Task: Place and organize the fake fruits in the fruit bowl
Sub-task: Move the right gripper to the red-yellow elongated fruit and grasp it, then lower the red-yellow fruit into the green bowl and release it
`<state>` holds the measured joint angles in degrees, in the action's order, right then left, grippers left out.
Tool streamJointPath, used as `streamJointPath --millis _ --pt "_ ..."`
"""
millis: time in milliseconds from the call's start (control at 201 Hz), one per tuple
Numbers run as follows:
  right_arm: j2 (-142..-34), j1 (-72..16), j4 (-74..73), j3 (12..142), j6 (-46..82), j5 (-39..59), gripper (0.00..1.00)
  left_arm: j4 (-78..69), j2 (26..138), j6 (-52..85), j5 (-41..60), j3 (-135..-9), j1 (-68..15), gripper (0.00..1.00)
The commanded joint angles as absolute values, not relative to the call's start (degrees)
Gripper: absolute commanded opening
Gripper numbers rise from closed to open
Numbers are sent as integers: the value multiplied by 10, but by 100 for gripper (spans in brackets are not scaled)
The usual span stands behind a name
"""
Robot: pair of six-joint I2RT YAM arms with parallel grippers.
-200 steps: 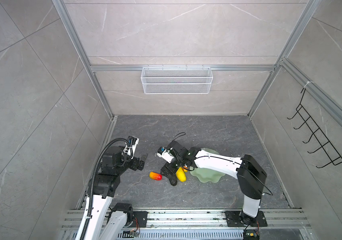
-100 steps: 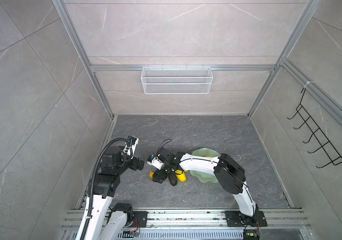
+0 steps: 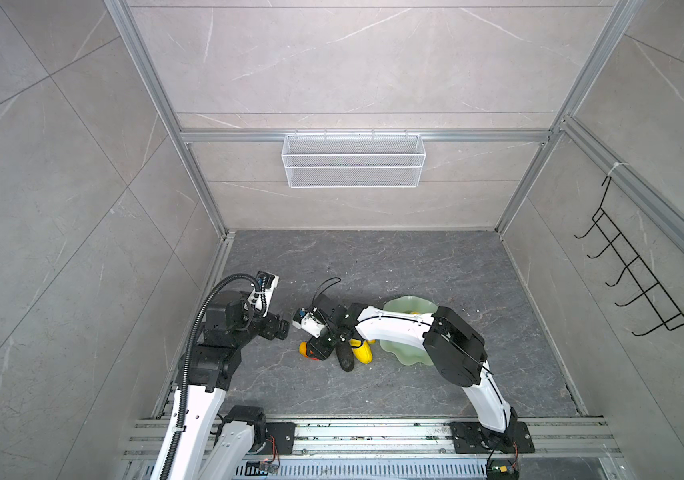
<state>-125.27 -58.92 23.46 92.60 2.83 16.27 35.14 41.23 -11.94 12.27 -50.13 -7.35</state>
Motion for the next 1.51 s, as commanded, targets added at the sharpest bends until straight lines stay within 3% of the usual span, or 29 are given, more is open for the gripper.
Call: streamJointPath --millis 0,100,184,453,682,951,1155,1320,1509 --pt "-1267 -591 248 942 26 159 39 342 411 -110 135 -523 -70 100" --pt "-1265 -591 247 942 27 159 34 342 410 -110 134 -522 -69 100" --pt "-1259 -591 245 938 29 159 22 342 409 -111 133 -523 -69 100" --pt "-1184 -580 217 904 24 160 12 342 407 -111 134 -523 -69 100" --pt "-1077 -535 214 828 27 147 11 342 405 -111 133 -523 -68 100" --pt "-907 -443 249 681 48 47 10 337 405 -106 144 -523 -67 100" --pt "-814 -420 280 587 106 -48 9 338 415 -104 156 -528 -66 100" --pt "-788 -415 264 522 150 -97 9 335 407 -103 156 -524 -66 100" --pt "-819 -407 210 488 170 -85 9 335 407 -102 161 -526 -66 100"
